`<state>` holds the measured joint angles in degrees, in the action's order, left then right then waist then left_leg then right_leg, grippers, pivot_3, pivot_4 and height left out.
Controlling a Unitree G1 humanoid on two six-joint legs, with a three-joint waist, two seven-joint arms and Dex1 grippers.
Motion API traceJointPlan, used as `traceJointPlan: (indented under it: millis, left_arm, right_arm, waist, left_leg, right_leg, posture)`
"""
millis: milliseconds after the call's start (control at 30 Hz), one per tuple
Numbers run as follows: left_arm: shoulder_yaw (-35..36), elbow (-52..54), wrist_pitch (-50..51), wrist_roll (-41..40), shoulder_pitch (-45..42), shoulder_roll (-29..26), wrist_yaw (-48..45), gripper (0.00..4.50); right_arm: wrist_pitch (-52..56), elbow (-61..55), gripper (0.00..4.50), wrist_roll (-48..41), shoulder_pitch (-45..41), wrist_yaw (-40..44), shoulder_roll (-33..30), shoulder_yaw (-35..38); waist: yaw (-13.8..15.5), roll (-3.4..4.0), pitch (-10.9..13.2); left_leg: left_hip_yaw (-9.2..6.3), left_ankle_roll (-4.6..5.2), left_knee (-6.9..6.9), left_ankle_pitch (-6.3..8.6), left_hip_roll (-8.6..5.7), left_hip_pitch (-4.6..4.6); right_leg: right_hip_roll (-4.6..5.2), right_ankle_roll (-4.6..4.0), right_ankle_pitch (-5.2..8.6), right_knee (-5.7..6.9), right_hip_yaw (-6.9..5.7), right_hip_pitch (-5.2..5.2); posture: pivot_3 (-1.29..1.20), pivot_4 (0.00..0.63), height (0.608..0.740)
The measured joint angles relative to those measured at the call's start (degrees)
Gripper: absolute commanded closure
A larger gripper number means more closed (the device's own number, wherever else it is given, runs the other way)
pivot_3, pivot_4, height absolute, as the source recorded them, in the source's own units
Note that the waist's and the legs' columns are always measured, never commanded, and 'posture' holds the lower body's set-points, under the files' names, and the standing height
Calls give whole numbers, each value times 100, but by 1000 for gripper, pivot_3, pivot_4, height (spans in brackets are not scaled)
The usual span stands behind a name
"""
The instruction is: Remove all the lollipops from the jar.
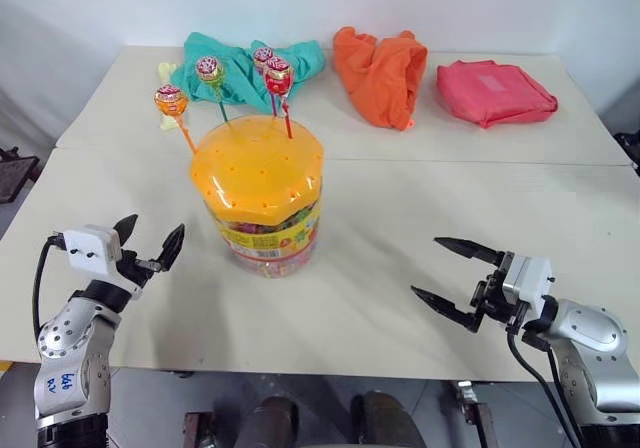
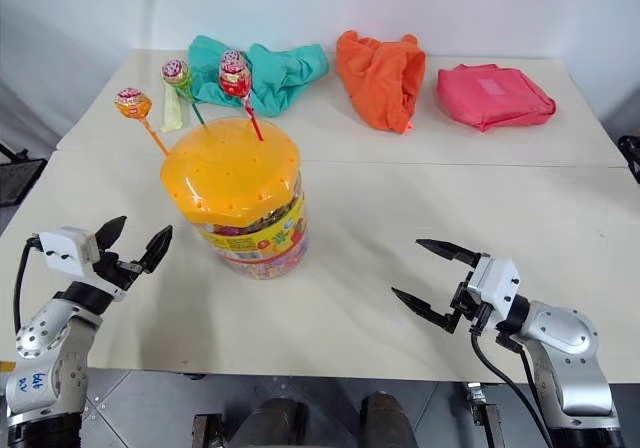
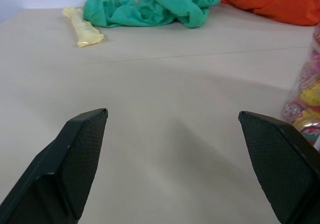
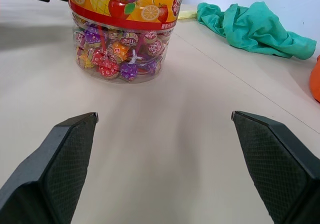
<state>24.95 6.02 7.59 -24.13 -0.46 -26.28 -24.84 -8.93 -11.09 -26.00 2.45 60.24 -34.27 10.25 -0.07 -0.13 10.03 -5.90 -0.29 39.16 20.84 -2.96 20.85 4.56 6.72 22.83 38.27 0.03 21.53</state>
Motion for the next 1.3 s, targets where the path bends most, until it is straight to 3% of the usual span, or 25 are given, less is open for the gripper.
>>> traceJointPlan:
  millis: [133,300,467,600,733,967,1100,1300]
  left_arm:
    - [91,-7,-10,-173,25,-173,-297,46]
    - [983,-325,285,-1303,361,-987,-1702,46]
    - [1739,-1163,1392,-2267,571,-1939,-2876,46]
    - [2012,-1106,2228,-3017,231,-2340,-3275,46]
    - [1813,-598,2602,-3484,-582,-2367,-3243,46]
    - [630,59,2740,-3533,-1940,-2234,-3036,46]
    - [167,24,2758,-3492,-2457,-2014,-2949,943]
    - [95,-62,2881,-3501,-2546,-1939,-2969,2868]
  right_arm:
    - [340,7,0,-315,-240,28,0,-27]
    - [1051,-296,0,-1282,-1043,-13,19,23]
    - [1562,-684,0,-2159,-1611,20,-36,221]
    - [2127,-923,0,-2780,-2041,-297,-167,434]
    - [2245,-1027,0,-2799,-2118,-260,-252,474]
    - [2243,-983,0,-2458,-2136,-18,-255,365]
    - [2242,-969,0,-2364,-2143,-14,-190,362]
    - [2243,-978,0,-2287,-2143,-96,-107,359]
  waist:
    - [-22,0,0]
    - [-80,1,1]
    - [-37,1,1]
    - [28,1,1]
    - [7,-4,-2]
    - [-123,-4,-2]
    - [-191,-4,-2]
    - [-183,-3,-2]
  left_leg:
    - [1,0,-1,0,1,-2]
    - [-1,-2,-10,0,9,-8]
    - [-10,1,-10,1,6,-2]
    - [-28,0,1,1,2,15]
    - [-37,0,1,1,1,21]
    - [-32,0,-1,0,1,20]
    - [-32,0,1,0,2,18]
    - [-36,0,2,0,2,19]
  right_leg:
    - [-1,0,0,2,3,1]
    - [-3,-1,1,0,1,2]
    - [3,-1,1,-18,-2,-6]
    - [8,-3,-1,-26,-15,-5]
    - [7,-3,-2,-24,-24,-6]
    - [0,-3,-2,22,-31,4]
    - [-2,-3,-2,34,-40,6]
    - [0,-3,-2,34,-40,8]
  posture:
    - [0,150,740]
    - [0,150,740]
    - [0,150,740]
    - [0,150,740]
    - [0,150,740]
    - [0,150,740]
    - [0,150,740]
    - [0,150,740]
